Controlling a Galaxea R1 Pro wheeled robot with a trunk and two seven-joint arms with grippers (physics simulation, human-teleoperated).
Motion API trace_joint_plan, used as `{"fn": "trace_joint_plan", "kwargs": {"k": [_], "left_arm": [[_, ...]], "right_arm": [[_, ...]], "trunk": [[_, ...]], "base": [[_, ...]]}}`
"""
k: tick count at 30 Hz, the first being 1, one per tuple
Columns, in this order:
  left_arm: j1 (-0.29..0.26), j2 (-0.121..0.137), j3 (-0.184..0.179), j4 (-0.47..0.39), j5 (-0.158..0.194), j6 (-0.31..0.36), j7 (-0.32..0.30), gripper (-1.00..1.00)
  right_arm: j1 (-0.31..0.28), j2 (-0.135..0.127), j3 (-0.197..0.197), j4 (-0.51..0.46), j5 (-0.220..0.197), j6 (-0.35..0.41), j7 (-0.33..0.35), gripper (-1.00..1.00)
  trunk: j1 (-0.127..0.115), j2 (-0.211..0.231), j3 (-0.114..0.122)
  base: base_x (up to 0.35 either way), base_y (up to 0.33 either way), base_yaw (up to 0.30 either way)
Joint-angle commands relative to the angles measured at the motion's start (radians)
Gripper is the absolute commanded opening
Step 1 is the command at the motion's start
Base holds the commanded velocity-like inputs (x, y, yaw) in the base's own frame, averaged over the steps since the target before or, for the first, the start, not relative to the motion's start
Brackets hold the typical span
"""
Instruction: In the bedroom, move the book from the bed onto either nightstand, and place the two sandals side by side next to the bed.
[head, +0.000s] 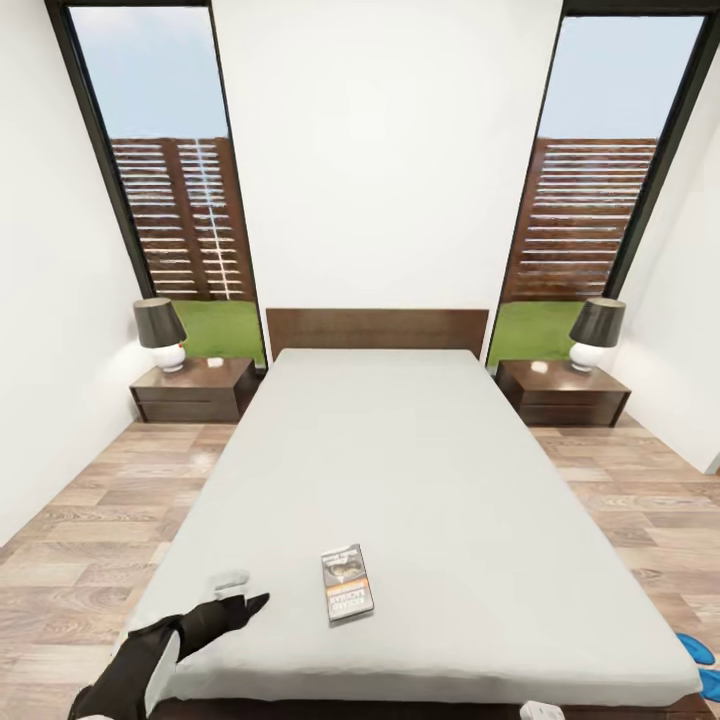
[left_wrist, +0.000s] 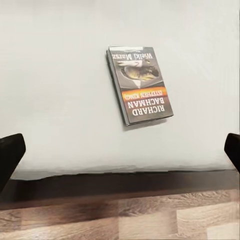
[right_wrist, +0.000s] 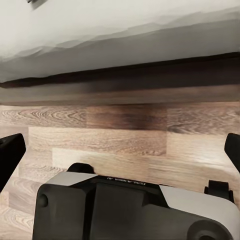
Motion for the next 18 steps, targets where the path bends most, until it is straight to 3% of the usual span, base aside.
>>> {"fn": "trace_joint_plan", "kwargs": {"k": [1, 5, 6, 10, 14, 16, 18], "left_arm": [[-0.001, -0.013, 0.006, -0.076, -0.009, 0.056, -0.008, 1.00], [-0.005, -0.065, 0.005, -0.262, -0.009, 0.167, -0.005, 1.00], [-0.016, -0.090, 0.005, -0.306, -0.009, 0.193, -0.003, 1.00], [-0.067, -0.139, 0.005, -0.364, -0.009, 0.228, 0.001, 1.00], [-0.131, -0.159, 0.005, -0.378, -0.002, 0.238, 0.021, 1.00], [-0.149, -0.164, 0.006, -0.378, 0.001, 0.233, 0.085, 1.00], [-0.156, -0.166, 0.006, -0.353, 0.019, 0.197, 0.206, 1.00]], "right_arm": [[-0.001, 0.000, -0.008, -0.001, 0.007, 0.006, 0.006, 1.00], [-0.001, 0.000, -0.008, -0.001, 0.007, 0.006, 0.006, 1.00], [-0.001, 0.000, -0.008, -0.001, 0.007, 0.006, 0.006, 1.00], [-0.001, 0.000, -0.008, -0.001, 0.007, 0.006, 0.006, 1.00], [-0.001, 0.000, -0.008, -0.001, 0.007, 0.006, 0.006, 1.00], [-0.001, 0.000, -0.008, -0.001, 0.007, 0.006, 0.006, 1.00], [-0.001, 0.000, -0.008, -0.001, 0.007, 0.007, 0.006, 1.00]], "trunk": [[0.001, -0.002, -0.004], [0.001, -0.002, -0.010], [0.001, -0.002, -0.012], [0.001, -0.002, -0.018], [0.001, -0.002, -0.024], [0.001, -0.002, -0.028], [0.001, -0.002, -0.031]], "base": [[0.000, 0.000, 0.000], [0.000, 0.000, 0.000], [0.000, 0.000, 0.000], [0.000, 0.000, 0.000], [0.000, 0.000, 0.000], [0.000, 0.000, 0.000], [0.000, 0.000, 0.000]]}}
